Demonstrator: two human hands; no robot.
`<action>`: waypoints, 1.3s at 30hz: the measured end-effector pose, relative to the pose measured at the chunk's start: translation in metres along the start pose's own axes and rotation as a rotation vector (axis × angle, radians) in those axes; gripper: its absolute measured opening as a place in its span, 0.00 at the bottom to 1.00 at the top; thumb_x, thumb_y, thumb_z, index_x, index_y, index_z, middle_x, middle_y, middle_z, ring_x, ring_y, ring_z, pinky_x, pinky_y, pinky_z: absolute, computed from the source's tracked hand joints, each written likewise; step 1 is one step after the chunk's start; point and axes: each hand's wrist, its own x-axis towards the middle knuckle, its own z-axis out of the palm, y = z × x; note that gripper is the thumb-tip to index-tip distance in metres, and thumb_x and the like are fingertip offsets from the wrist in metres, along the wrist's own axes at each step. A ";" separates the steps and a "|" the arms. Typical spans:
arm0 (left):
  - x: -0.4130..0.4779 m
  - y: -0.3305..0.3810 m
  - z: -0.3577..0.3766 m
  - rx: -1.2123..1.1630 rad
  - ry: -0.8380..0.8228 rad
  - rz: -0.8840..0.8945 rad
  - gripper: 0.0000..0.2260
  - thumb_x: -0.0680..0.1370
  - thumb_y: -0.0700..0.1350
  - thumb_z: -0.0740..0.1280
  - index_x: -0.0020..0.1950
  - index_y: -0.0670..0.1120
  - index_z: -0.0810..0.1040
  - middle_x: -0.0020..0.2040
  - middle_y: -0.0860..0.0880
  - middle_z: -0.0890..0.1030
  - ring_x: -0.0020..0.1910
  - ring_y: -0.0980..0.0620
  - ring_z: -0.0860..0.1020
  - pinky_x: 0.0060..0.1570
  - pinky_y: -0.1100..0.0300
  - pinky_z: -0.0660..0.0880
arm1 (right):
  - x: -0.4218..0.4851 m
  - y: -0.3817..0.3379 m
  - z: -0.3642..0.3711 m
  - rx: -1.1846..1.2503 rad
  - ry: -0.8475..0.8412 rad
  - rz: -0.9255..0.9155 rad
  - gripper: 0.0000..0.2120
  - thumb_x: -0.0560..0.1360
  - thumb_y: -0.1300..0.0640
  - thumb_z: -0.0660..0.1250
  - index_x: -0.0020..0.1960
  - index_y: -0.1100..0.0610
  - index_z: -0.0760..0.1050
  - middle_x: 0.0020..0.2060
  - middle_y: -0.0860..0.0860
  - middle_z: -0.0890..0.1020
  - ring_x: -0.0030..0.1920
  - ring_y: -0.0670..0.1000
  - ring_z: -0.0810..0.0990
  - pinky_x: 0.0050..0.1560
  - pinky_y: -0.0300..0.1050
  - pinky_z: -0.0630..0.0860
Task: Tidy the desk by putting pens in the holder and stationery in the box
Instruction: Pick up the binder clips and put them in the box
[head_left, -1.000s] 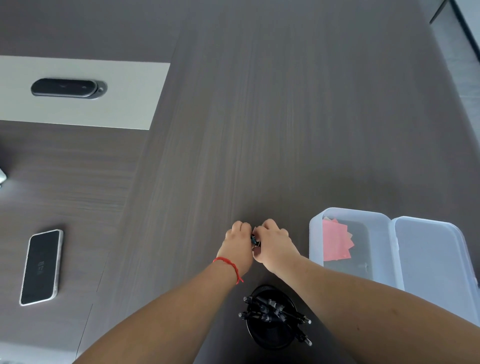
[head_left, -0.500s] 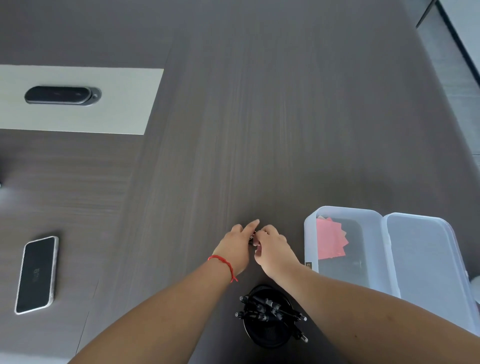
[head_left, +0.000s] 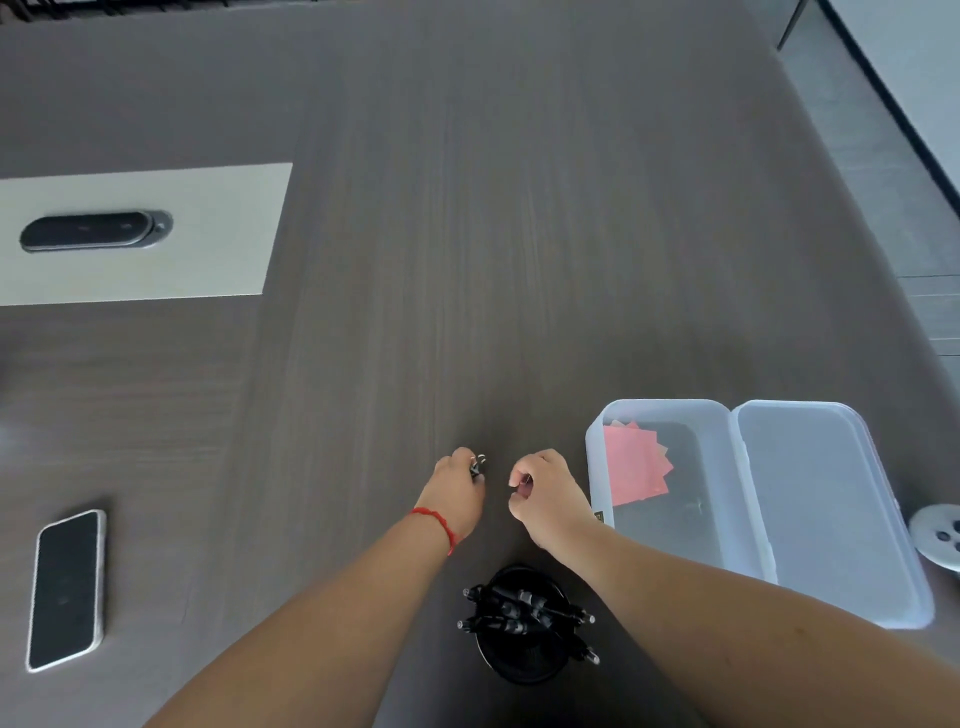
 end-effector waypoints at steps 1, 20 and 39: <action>-0.003 0.000 -0.004 -0.051 0.013 -0.007 0.03 0.79 0.41 0.59 0.48 0.42 0.70 0.46 0.41 0.74 0.34 0.47 0.71 0.36 0.59 0.67 | -0.005 -0.005 -0.005 0.047 0.000 -0.002 0.11 0.71 0.66 0.64 0.40 0.50 0.72 0.50 0.47 0.71 0.45 0.52 0.79 0.46 0.46 0.79; -0.054 0.192 0.062 0.178 -0.262 0.213 0.18 0.77 0.38 0.60 0.67 0.41 0.70 0.63 0.42 0.76 0.62 0.42 0.75 0.60 0.55 0.72 | -0.061 0.092 -0.103 -0.087 -0.128 0.279 0.11 0.74 0.62 0.64 0.37 0.52 0.67 0.38 0.52 0.73 0.39 0.56 0.74 0.41 0.39 0.77; -0.035 0.193 0.101 -0.205 -0.322 -0.312 0.10 0.75 0.33 0.59 0.52 0.45 0.71 0.47 0.40 0.76 0.40 0.43 0.76 0.40 0.49 0.80 | -0.068 0.115 -0.101 -0.428 -0.163 0.087 0.19 0.80 0.63 0.56 0.70 0.60 0.67 0.67 0.57 0.68 0.65 0.60 0.69 0.62 0.54 0.74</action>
